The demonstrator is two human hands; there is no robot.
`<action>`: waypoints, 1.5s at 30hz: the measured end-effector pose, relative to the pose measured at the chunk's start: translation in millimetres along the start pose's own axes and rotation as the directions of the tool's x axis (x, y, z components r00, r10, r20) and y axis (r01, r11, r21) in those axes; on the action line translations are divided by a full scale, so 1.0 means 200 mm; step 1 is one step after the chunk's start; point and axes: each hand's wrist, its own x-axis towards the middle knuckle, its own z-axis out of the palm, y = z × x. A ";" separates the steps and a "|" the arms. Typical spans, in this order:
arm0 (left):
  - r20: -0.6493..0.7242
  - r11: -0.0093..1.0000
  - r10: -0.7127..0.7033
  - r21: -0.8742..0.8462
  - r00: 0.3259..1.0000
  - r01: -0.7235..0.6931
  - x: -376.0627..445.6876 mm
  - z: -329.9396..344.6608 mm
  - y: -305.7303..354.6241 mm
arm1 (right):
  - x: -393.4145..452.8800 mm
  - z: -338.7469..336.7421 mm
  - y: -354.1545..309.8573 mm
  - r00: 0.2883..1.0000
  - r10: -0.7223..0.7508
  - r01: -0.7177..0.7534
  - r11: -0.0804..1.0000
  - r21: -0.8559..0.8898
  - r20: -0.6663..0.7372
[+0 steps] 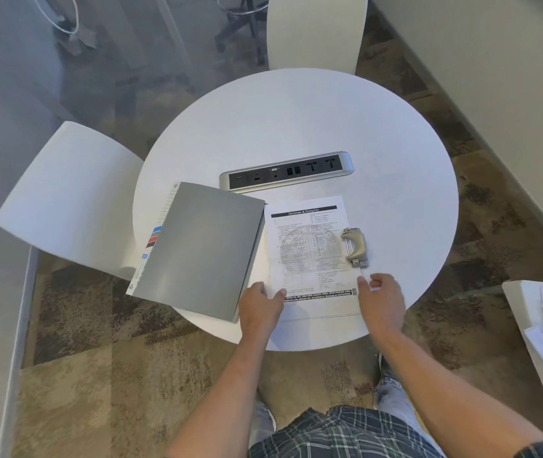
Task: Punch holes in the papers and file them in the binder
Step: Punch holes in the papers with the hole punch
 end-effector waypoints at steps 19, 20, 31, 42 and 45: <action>-0.069 0.954 0.232 -0.179 0.970 -0.241 -0.13 -0.22 0.27 | -0.10 0.03 -0.24 0.927 -0.196 0.087 0.942 0.324 0.320; -0.073 0.939 0.309 -0.132 0.948 -0.317 -0.17 -0.23 0.31 | -0.12 -0.01 -0.32 0.862 -0.230 0.003 0.893 0.449 0.451; 0.100 0.840 0.531 -0.189 0.841 -0.508 -0.24 0.02 0.37 | 0.00 -0.15 -0.34 0.777 -0.234 -0.362 0.593 0.719 0.584; 0.262 0.832 -0.195 -0.467 0.945 0.301 0.10 -0.01 0.06 | 0.07 -0.11 -0.15 0.778 -0.114 -0.444 0.596 0.669 0.618; 0.242 0.817 -0.144 -0.518 0.960 0.253 0.12 -0.01 0.04 | 0.08 -0.09 -0.10 0.795 -0.072 -0.437 0.620 0.652 0.602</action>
